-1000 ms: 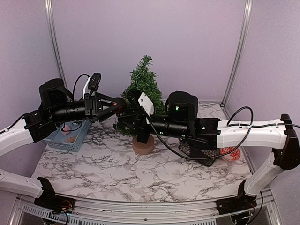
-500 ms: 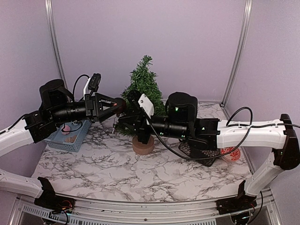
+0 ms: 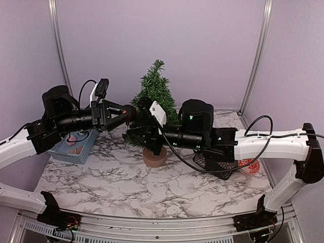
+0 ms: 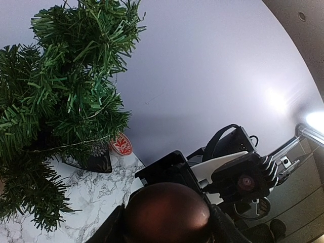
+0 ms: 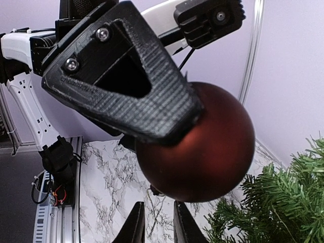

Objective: Decorate the small christmas tree

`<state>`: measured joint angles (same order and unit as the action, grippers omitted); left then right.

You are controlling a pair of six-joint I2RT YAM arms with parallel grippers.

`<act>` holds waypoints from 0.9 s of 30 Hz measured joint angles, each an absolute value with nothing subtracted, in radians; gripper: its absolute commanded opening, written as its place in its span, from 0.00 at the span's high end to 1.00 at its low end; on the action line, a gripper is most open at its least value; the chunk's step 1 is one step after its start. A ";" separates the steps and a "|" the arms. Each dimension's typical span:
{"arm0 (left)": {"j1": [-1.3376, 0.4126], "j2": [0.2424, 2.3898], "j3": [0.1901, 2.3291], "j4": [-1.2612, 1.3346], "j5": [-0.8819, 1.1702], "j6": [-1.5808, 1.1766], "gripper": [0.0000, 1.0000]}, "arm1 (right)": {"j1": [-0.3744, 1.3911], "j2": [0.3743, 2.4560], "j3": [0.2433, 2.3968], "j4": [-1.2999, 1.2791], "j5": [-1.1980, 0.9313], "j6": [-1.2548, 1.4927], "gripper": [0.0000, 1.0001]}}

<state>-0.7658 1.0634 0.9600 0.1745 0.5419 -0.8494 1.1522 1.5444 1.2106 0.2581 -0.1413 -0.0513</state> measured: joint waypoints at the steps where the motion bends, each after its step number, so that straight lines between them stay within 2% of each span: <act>1: -0.766 1.063 0.960 0.176 0.542 -0.849 0.60 | 1.151 1.544 1.211 0.260 -0.141 -0.050 0.81; 13: -0.766 1.079 0.960 0.191 0.559 -0.849 0.60 | 1.134 1.547 1.211 0.281 -0.157 -0.045 0.84; 18: -0.766 1.082 0.960 0.193 0.566 -0.849 0.60 | 1.134 1.557 1.211 0.283 -0.182 -0.042 0.91; 21: -0.766 1.084 0.960 0.194 0.567 -0.849 0.60 | 1.134 1.558 1.211 0.285 -0.197 -0.035 1.00; 27: -0.766 1.083 0.958 0.200 0.562 -0.849 0.61 | 1.134 1.558 1.211 0.284 -0.201 -0.030 1.00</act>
